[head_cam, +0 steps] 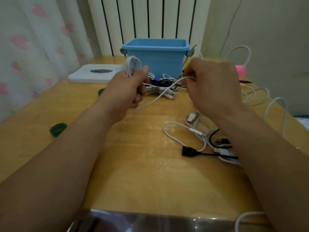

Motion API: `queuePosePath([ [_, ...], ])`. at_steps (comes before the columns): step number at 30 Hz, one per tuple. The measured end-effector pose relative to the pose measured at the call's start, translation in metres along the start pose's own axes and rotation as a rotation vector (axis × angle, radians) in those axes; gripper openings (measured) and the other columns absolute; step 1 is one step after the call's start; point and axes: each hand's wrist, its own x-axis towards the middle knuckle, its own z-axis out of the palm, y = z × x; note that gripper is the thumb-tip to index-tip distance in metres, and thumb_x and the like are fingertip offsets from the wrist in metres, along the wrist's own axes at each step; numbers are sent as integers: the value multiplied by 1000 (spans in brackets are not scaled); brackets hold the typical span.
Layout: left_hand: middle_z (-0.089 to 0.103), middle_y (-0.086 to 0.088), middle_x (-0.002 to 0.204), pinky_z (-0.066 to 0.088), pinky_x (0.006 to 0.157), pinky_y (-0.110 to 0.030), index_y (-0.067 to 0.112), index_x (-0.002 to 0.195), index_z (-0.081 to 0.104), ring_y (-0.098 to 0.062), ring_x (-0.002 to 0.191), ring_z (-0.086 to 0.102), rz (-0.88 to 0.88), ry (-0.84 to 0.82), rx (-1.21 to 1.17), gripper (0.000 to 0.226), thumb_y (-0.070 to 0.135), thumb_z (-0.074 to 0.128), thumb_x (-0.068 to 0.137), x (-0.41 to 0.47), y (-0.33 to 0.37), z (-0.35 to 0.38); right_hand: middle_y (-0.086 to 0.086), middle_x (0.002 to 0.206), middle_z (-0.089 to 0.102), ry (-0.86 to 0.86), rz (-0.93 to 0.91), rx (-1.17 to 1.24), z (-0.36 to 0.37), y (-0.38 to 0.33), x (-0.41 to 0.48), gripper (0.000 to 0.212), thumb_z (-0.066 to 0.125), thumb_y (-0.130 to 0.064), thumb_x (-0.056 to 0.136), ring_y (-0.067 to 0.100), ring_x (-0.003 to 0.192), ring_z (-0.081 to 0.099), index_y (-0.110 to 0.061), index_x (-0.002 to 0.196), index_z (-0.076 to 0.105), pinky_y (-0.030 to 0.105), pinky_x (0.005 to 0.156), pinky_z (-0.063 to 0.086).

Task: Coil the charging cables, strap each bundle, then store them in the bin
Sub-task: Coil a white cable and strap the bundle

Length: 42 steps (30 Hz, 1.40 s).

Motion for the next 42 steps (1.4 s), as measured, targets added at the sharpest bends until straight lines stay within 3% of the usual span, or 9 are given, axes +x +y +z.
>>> queuePosePath([
  [5, 77, 8, 81, 45, 59, -23, 23, 107, 74, -6, 61, 57, 49, -233, 384, 43, 64, 64, 97, -17, 7, 15, 1, 97, 76, -56, 87, 28, -1, -4, 0, 30, 58, -47, 100, 28, 92, 67, -24, 104, 77, 37, 69, 45],
  [10, 77, 11, 75, 45, 67, -26, 28, 98, 75, 4, 61, 64, 97, -295, 676, 34, 55, 57, 106, -20, 4, 25, -4, 95, 75, -68, 107, 169, 2, -12, -1, 28, 60, -47, 99, 19, 89, 66, -28, 105, 80, 40, 75, 54],
  [19, 36, 2, 56, 53, 60, -36, 22, 73, 50, -19, 53, 44, -85, -106, -303, 46, 45, 48, 113, -2, 0, 6, -5, 84, 69, -217, 133, 242, 1, 1, 2, 33, 55, -51, 105, 19, 82, 64, -24, 95, 71, 38, 72, 50],
  [24, 34, 3, 61, 34, 48, -25, 23, 79, 54, -12, 52, 34, -140, -62, -407, 41, 52, 60, 107, -1, -7, 21, -12, 86, 66, -324, 92, 420, 12, -18, -4, 21, 56, -37, 108, 12, 84, 62, -23, 108, 72, 33, 73, 47],
  [28, 51, -3, 73, 42, 59, -27, 20, 88, 70, -15, 64, 47, -75, -62, -378, 35, 53, 76, 96, 1, -13, 31, -17, 89, 68, -298, 72, 634, 25, -39, -17, 17, 59, -23, 106, -3, 87, 64, -24, 115, 73, 18, 75, 47],
  [31, 67, -15, 96, 48, 88, -39, 15, 94, 79, -29, 92, 62, -101, -76, -463, 30, 44, 76, 99, 1, -14, 30, -21, 86, 67, -283, 66, 682, 30, -44, -21, 19, 61, -18, 105, -8, 82, 62, -24, 118, 73, 8, 71, 41],
  [36, 67, -6, 81, 58, 79, -35, 12, 87, 66, -19, 80, 67, -137, -49, -580, 37, 32, 51, 114, 2, -9, 29, -9, 85, 68, -319, 136, 684, 33, -41, -21, 13, 73, -24, 98, 7, 77, 65, -26, 104, 61, 37, 73, 56],
  [39, 68, -8, 79, 64, 81, -39, 9, 92, 64, -22, 79, 72, -124, 3, -790, 33, 29, 49, 114, 5, -5, 24, -14, 89, 65, -352, 76, 553, 29, -40, -20, 17, 73, -25, 97, 6, 83, 63, -24, 107, 60, 38, 77, 55],
  [42, 54, 0, 66, 59, 62, -31, 10, 102, 60, -14, 59, 59, -90, 12, -917, 25, 27, 48, 115, 8, -1, 16, -15, 89, 62, -364, 8, 424, 24, -35, -17, 14, 70, -24, 97, 14, 88, 62, -25, 108, 63, 40, 78, 53],
])
